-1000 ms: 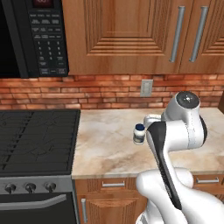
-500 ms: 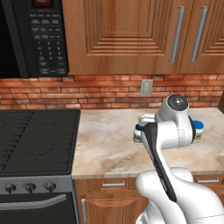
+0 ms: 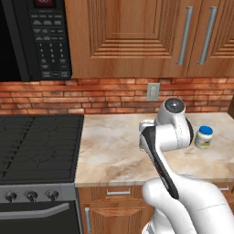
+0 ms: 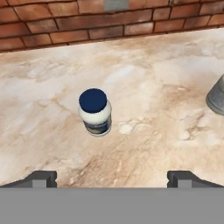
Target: Place the mayonnaise and mayonnaise from the counter to the top shelf of the fridge. If the existing items in the fridge are on the top shelf, move them to other shelves.
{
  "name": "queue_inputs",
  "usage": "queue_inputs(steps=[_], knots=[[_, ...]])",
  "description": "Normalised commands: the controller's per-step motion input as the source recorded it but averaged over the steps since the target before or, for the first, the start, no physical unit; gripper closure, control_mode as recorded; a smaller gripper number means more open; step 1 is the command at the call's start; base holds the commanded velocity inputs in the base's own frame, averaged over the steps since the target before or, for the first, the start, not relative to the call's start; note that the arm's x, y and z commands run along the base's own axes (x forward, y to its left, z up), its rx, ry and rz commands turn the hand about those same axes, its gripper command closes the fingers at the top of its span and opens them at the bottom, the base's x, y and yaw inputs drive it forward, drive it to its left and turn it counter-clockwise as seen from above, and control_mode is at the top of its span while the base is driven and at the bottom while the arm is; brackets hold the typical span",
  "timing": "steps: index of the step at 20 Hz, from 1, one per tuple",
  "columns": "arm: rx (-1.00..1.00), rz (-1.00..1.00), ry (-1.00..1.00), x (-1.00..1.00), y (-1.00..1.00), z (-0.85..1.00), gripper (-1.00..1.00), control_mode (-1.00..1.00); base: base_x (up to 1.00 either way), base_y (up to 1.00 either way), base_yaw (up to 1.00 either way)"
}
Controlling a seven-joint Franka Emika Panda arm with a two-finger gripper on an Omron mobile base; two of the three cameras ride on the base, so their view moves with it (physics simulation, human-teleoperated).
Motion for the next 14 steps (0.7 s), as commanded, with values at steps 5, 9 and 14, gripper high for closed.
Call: queue_inputs(steps=[5,9,14], knots=[[0.00,0.00,0.07,0.32,0.04,-0.38,-1.00,-1.00,0.00,0.00,0.00],[0.00,0.00,0.03,0.33,0.00,-0.27,-1.00,-1.00,0.00,0.00,0.00],[0.00,0.00,0.01,0.29,0.00,-0.24,-1.00,-1.00,0.00,0.00,0.00]])
